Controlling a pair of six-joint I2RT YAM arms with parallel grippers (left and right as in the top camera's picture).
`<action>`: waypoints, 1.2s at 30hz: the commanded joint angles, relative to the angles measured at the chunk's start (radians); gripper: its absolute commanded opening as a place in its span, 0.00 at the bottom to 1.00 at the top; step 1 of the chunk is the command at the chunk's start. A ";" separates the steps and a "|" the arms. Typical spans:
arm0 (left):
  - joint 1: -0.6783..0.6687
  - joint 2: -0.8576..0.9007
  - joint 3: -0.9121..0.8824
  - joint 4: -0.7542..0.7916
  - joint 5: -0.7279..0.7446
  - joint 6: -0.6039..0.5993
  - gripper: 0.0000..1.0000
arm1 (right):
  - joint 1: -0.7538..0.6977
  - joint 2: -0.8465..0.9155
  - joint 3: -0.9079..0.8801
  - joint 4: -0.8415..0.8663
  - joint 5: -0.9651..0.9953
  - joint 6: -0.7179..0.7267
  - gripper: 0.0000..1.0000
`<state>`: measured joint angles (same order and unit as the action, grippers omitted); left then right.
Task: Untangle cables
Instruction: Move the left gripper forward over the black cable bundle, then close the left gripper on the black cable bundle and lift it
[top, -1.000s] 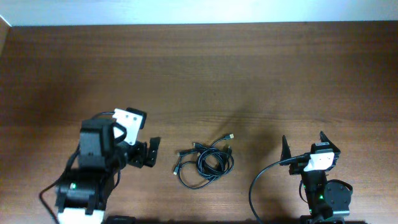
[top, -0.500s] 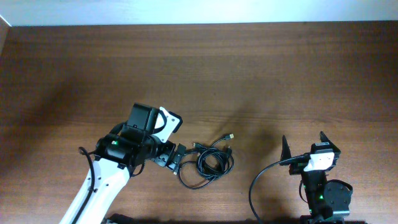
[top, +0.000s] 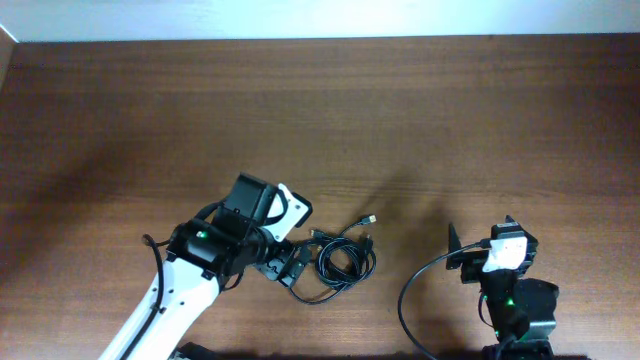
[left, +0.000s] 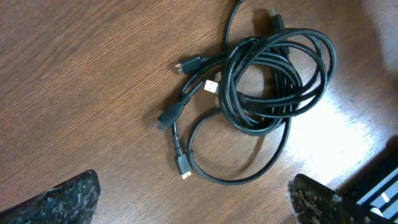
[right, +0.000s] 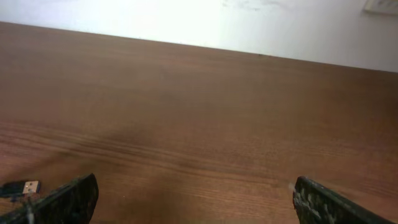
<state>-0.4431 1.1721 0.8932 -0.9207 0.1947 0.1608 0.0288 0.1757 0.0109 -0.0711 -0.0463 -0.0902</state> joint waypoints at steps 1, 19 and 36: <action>-0.009 0.005 0.018 -0.001 0.012 -0.001 0.99 | 0.010 0.005 -0.005 -0.004 -0.010 -0.007 0.99; -0.009 0.007 0.018 -0.040 0.026 -0.017 0.99 | 0.010 0.005 -0.005 -0.004 -0.010 -0.007 0.99; -0.009 0.007 0.018 -0.040 0.026 -0.017 0.99 | 0.010 0.005 -0.005 -0.004 -0.010 -0.007 0.99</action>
<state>-0.4469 1.1728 0.8932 -0.9581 0.2066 0.1558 0.0307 0.1791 0.0109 -0.0711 -0.0463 -0.0902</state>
